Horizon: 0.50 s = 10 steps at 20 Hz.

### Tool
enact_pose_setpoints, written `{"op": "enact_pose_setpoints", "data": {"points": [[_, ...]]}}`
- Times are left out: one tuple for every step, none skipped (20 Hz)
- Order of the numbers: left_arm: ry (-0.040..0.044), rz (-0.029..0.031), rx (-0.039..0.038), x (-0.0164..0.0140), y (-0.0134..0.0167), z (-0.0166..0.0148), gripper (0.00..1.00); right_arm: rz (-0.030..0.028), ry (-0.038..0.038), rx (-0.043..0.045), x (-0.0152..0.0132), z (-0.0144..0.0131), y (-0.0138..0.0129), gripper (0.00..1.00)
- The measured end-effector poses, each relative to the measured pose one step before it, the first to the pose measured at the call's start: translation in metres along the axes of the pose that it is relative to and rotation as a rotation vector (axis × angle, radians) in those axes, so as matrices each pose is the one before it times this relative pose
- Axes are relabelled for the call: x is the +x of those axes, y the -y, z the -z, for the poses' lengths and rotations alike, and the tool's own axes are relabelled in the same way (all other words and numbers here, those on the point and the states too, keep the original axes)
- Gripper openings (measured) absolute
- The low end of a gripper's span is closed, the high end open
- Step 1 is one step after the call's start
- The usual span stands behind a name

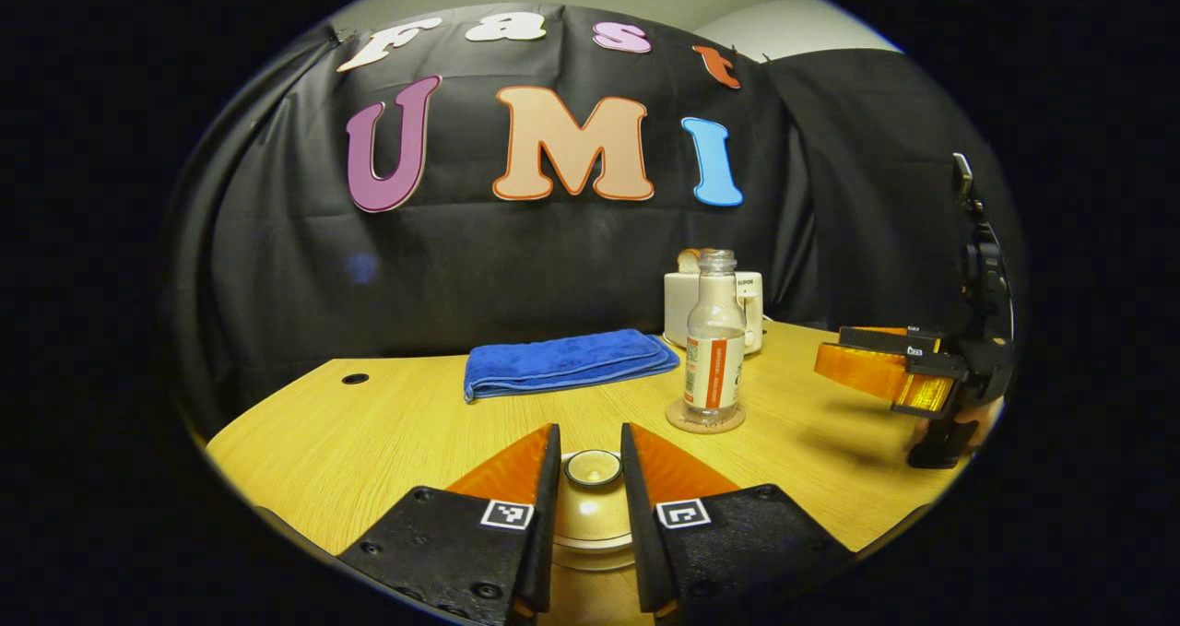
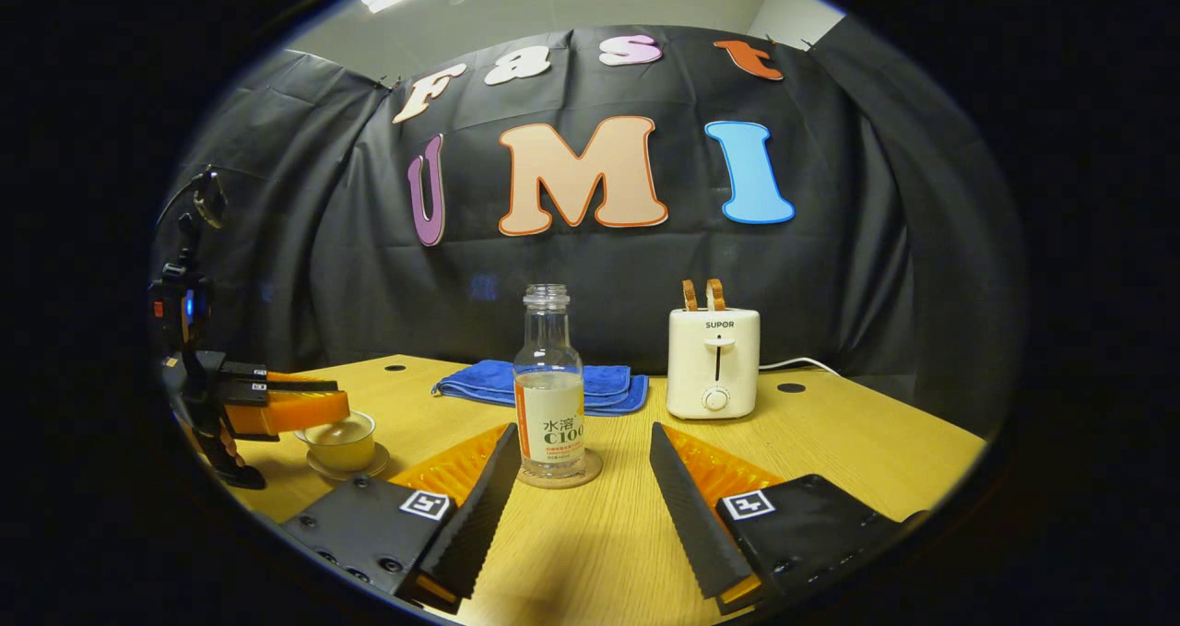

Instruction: Open the teacup lid with one hand, grasp the water bottle and pour water into the teacup with the other hand; after pouring, place the water bottle on the coaster and then close the teacup lid.

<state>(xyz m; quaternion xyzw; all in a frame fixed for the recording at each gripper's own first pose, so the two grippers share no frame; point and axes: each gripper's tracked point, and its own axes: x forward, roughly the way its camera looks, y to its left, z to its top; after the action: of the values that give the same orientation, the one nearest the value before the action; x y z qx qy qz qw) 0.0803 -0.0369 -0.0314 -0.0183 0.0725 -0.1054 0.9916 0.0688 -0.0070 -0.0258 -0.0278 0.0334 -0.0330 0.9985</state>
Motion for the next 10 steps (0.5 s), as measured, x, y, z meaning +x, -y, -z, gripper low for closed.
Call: {"op": "enact_pose_setpoints", "data": {"points": [[0.00618, -0.00096, -0.00588, -0.00214, 0.00009, -0.00024, 0.37, 0.00024, 0.00057, 0.00096, 0.00016, 0.0009, 0.00017, 0.88], [0.00626, -0.0034, -0.0061, -0.00156, -0.00079, -0.00068, 0.39, 0.00069, 0.00098, -0.00009, -0.00022, -0.00092, -0.0004, 0.88], [0.00252, 0.00082, -0.00432, -0.00191, 0.00091, 0.00003, 0.44, -0.00005, 0.00079, -0.00114, -0.00004, -0.00008, -0.00036, 0.9], [-0.00004, -0.00006, 0.00015, -0.0012, 0.00047, -0.00016, 0.5, 0.00206, 0.00065, 0.00009, 0.00072, -0.0008, -0.00004, 0.91], [0.0032, 0.00331, 0.00027, -0.00238, 0.00109, -0.0003, 0.61, 0.00218, 0.00245, 0.00015, -0.00053, 0.0, 0.00137, 0.89], [0.00688, -0.00201, 0.00135, -0.00197, 0.0006, -0.00154, 0.64, 0.00135, 0.00274, -0.00071, -0.00052, -0.00078, 0.00062, 0.9], [0.01047, -0.00604, 0.00036, -0.0026, -0.00103, -0.00204, 0.75, 0.00131, 0.00145, 0.00036, -0.00014, 0.00042, -0.00004, 0.91], [0.01276, -0.00898, -0.00365, -0.00157, -0.00145, -0.002, 0.85, 0.00048, -0.00007, -0.0001, 0.00004, -0.00009, -0.00006, 0.91], [0.01395, -0.0109, -0.00244, -0.00268, -0.00172, -0.00124, 0.95, 0.00023, -0.00005, -0.00035, 0.00002, 0.00006, -0.00033, 0.91], [0.01611, -0.01052, 0.00226, -0.00249, -0.00159, -0.00329, 0.94, 0.00076, 0.00074, 0.00017, 0.00034, -0.00018, 0.00064, 0.91]]}}
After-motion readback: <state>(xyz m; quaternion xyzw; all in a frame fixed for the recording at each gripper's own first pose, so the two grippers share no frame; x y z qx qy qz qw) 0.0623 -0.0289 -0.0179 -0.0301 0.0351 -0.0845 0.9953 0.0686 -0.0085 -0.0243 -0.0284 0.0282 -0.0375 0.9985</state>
